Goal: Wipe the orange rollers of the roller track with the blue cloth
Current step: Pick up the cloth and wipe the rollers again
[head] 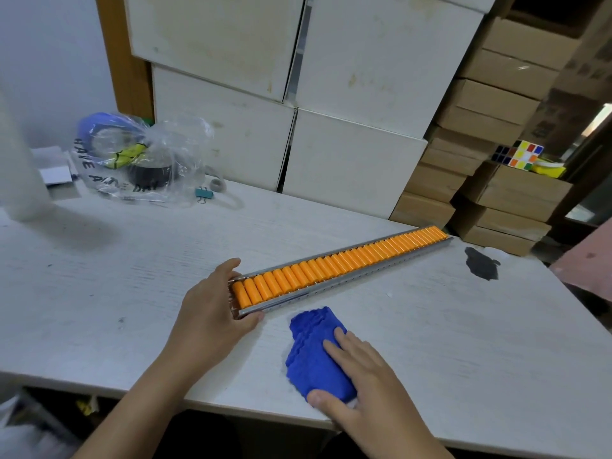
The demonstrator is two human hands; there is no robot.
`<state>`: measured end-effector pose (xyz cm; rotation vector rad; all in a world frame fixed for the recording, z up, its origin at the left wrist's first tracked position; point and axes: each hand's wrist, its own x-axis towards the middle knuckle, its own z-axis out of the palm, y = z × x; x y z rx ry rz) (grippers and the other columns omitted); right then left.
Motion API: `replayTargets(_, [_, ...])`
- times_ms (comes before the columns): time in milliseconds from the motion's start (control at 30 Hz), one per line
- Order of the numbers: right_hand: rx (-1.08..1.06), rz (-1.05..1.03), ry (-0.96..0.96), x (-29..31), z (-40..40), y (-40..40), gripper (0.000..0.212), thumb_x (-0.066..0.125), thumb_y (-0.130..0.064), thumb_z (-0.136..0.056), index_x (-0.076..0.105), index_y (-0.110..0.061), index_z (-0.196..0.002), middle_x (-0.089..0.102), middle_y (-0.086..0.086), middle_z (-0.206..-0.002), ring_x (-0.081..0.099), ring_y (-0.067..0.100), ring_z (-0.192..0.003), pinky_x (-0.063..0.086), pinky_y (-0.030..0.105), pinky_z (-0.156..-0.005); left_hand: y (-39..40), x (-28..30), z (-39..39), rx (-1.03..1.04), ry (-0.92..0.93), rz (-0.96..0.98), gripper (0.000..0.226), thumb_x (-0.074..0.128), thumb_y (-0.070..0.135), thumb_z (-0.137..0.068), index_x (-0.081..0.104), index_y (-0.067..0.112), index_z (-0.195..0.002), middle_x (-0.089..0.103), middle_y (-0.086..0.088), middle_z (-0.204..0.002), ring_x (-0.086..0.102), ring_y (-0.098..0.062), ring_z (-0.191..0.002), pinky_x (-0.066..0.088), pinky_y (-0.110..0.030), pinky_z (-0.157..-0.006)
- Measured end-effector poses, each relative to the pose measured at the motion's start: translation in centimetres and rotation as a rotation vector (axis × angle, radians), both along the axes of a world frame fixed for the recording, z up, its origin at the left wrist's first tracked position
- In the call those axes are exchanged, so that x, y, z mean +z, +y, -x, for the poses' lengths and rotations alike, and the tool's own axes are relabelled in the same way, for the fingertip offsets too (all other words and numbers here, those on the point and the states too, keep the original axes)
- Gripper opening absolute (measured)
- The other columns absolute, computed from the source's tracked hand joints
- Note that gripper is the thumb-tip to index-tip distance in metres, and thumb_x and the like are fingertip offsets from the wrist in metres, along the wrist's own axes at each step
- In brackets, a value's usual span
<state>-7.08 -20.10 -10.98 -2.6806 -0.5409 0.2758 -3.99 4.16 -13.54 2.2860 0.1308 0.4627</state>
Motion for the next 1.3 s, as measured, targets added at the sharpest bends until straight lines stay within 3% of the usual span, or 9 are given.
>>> replayTargets(133, [0.002, -0.117, -0.128, -1.3, -0.1, -0.1, 0.082, 0.020, -0.090, -0.065, 0.054, -0.046, -0.125, 0.027, -0.040, -0.129, 0.029, -0.014, -0.125, 0.021, 0.018, -0.111, 0.1, 0.0, 0.1, 0.000, -0.001, 0.010, 0.091, 0.081, 0.038, -0.065, 0.032, 0.025, -0.140, 0.059, 0.004, -0.123, 0.055, -0.017, -0.108, 0.045, -0.035, -0.089])
replayTargets(233, [0.009, -0.184, -0.152, -0.5, -0.9, 0.8, 0.025, 0.057, -0.056, -0.083, 0.059, -0.054, -0.107, 0.040, -0.046, -0.111, 0.042, -0.017, -0.110, 0.033, 0.015, -0.101, 0.1, 0.0, 0.1, -0.004, 0.000, 0.017, 0.091, 0.080, 0.038, -0.065, 0.031, 0.026, -0.140, 0.059, 0.005, -0.122, 0.055, -0.017, -0.107, 0.046, -0.035, -0.089])
replayTargets(367, [-0.033, -0.534, -0.173, 2.3, -3.2, 3.7, 0.036, 0.061, -0.023, -0.091, 0.057, -0.057, -0.101, 0.064, -0.032, -0.098, 0.056, -0.004, -0.100, 0.044, 0.014, -0.086, 0.3, -0.2, -0.1, -0.010, 0.000, 0.038, 0.090, 0.081, 0.033, -0.063, 0.034, 0.024, -0.139, 0.060, 0.004, -0.117, 0.058, -0.017, -0.100, 0.046, -0.031, -0.083])
replayTargets(533, [0.191, -0.457, -0.489, 2.4, -5.9, 8.6, 0.032, 0.058, -0.016, -0.087, 0.064, -0.021, -0.118, 0.067, -0.007, -0.116, 0.054, 0.009, -0.107, 0.038, 0.025, -0.096, -0.1, 0.2, 0.0, -0.001, 0.006, 0.127, 0.085, 0.078, 0.025, -0.061, 0.037, 0.024, -0.136, 0.063, 0.010, -0.105, 0.061, -0.017, -0.096, 0.045, -0.030, -0.080])
replayTargets(633, [0.338, -0.324, -0.513, 1.1, -6.5, 10.4, 0.030, 0.056, -0.012, -0.086, 0.063, -0.016, -0.114, 0.067, 0.001, -0.112, 0.054, 0.016, -0.105, 0.030, 0.028, -0.103, 0.0, 0.2, 0.1, -0.018, 0.035, 0.199, 0.087, 0.070, 0.027, -0.055, 0.039, 0.023, -0.136, 0.065, 0.015, -0.092, 0.061, -0.009, -0.086, 0.042, -0.021, -0.071])
replayTargets(700, [0.414, -0.263, -0.459, 0.2, -6.8, 10.6, 0.031, 0.053, -0.010, -0.086, 0.062, -0.012, -0.115, 0.065, 0.003, -0.117, 0.054, 0.018, -0.112, 0.025, 0.035, -0.112, 0.1, 0.1, 0.1, -0.037, 0.017, 0.185, 0.090, 0.065, 0.027, -0.054, 0.034, 0.022, -0.138, 0.061, 0.019, -0.098, 0.060, -0.010, -0.089, 0.040, -0.020, -0.073])
replayTargets(867, [0.430, -0.267, -0.357, -0.1, -7.3, 9.8, 0.040, 0.049, -0.013, -0.087, 0.059, -0.013, -0.126, 0.056, 0.001, -0.136, 0.042, 0.009, -0.132, 0.000, 0.026, -0.117, 0.2, 0.0, 0.1, -0.054, -0.001, 0.158, 0.094, 0.074, 0.031, -0.057, 0.031, 0.022, -0.140, 0.058, 0.013, -0.112, 0.058, -0.013, -0.097, 0.039, -0.023, -0.080])
replayTargets(1133, [0.326, -0.256, -0.376, -0.4, -9.1, 7.1, 0.043, 0.048, -0.015, -0.088, 0.057, -0.017, -0.130, 0.052, -0.003, -0.140, 0.036, 0.006, -0.135, -0.004, 0.024, -0.116, 0.0, -0.1, 0.0, -0.028, 0.005, 0.062, 0.090, 0.068, 0.036, -0.058, 0.033, 0.022, -0.140, 0.057, 0.009, -0.113, 0.058, -0.015, -0.101, 0.038, -0.024, -0.084])
replayTargets(1300, [0.294, -0.234, -0.386, -0.5, -10.2, 5.7, 0.044, 0.045, -0.017, -0.088, 0.056, -0.018, -0.131, 0.050, -0.004, -0.141, 0.035, 0.004, -0.136, -0.004, 0.024, -0.116, -1.3, 0.1, -0.3, -0.025, -0.021, -0.293, 0.087, 0.051, 0.051, -0.059, 0.043, 0.009, -0.136, 0.060, -0.008, -0.114, 0.058, -0.029, -0.101, 0.042, -0.036, -0.087])
